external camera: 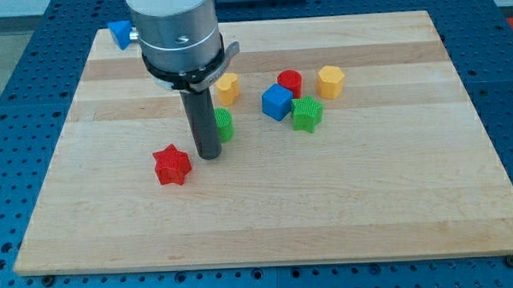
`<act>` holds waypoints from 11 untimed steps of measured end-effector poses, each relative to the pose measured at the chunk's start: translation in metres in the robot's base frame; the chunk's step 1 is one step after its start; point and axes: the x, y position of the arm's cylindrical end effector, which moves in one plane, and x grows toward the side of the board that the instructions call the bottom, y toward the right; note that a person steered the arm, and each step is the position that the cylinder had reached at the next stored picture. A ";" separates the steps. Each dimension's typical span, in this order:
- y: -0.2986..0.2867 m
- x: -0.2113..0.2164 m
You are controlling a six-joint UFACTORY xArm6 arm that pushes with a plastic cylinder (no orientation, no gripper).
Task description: Move the yellow heart towards the top center
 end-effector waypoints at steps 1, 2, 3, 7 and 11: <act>0.025 0.001; 0.049 -0.016; 0.035 -0.051; -0.019 -0.107; 0.014 -0.161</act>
